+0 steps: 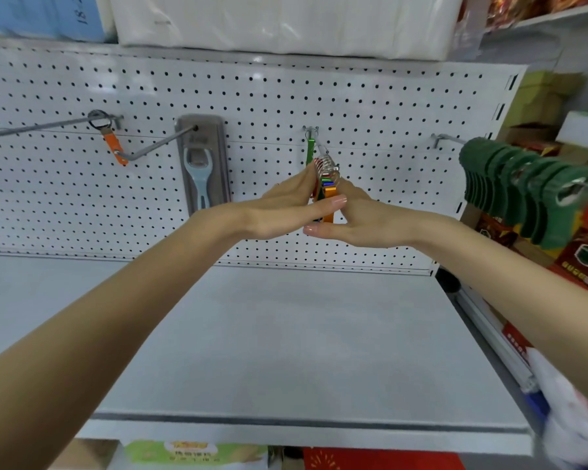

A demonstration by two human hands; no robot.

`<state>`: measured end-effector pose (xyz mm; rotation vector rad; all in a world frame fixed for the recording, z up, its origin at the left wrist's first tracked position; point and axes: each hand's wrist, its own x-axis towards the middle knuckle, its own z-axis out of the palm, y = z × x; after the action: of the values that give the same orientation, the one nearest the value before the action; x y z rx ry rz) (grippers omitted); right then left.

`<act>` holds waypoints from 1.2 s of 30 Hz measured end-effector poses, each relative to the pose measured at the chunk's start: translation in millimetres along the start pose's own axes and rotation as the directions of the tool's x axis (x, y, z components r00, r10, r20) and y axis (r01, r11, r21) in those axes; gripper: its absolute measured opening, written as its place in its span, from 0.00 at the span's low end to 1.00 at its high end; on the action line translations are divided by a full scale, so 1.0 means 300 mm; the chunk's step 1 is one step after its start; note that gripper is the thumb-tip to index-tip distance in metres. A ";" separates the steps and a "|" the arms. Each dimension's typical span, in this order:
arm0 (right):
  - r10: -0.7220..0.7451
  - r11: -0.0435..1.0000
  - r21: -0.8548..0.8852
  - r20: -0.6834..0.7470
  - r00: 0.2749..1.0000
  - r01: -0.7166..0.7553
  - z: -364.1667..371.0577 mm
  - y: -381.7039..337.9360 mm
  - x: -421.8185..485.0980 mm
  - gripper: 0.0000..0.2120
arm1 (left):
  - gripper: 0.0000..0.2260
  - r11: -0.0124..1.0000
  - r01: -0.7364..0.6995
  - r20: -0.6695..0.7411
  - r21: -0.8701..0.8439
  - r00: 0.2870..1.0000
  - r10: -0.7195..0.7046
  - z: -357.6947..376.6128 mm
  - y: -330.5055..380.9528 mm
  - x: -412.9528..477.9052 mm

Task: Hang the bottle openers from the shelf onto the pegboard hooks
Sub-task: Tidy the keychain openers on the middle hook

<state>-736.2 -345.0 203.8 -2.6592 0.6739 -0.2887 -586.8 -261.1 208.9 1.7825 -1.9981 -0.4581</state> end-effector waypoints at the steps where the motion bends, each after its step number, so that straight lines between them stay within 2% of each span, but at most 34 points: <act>1: -0.013 1.000 0.009 -0.008 1.000 0.013 0.002 -0.001 0.004 0.39 | 0.32 1.000 -0.008 0.003 0.016 1.000 0.007 0.000 0.006 -0.003; 3: -0.027 0.999 0.018 -0.023 0.999 0.028 0.002 0.004 0.012 0.23 | 0.31 1.000 -0.007 0.004 0.023 1.000 0.007 0.000 0.015 -0.009; 5: -0.021 1.000 0.011 -0.001 1.000 0.021 -0.004 0.005 0.013 0.21 | 0.31 0.999 0.009 -0.022 -0.035 1.000 -0.010 0.002 0.014 -0.012; 7: -0.001 1.000 0.003 0.019 1.000 0.001 -0.009 0.005 0.007 0.24 | 0.31 0.997 0.027 -0.038 -0.070 0.999 -0.030 0.001 0.004 -0.012; 12: 0.001 1.000 0.009 0.047 0.999 -0.001 -0.014 0.002 -0.001 0.42 | 0.32 0.996 0.072 -0.001 -0.053 0.997 -0.072 -0.022 -0.023 -0.006; 23: 0.017 0.999 -0.031 0.032 0.999 -0.016 -0.029 -0.026 0.010 0.32 | 0.29 0.998 0.035 -0.052 -0.047 0.998 -0.037 -0.041 0.017 -0.020; 36: 0.102 0.994 0.044 0.003 0.995 -0.102 -0.039 0.002 0.035 0.41 | 0.30 0.998 0.002 -0.059 -0.065 0.998 -0.005 -0.058 -0.025 0.017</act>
<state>-730.8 -354.2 215.3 -2.5731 0.7904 -0.2708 -572.0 -266.5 220.5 1.7403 -1.9184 -0.4612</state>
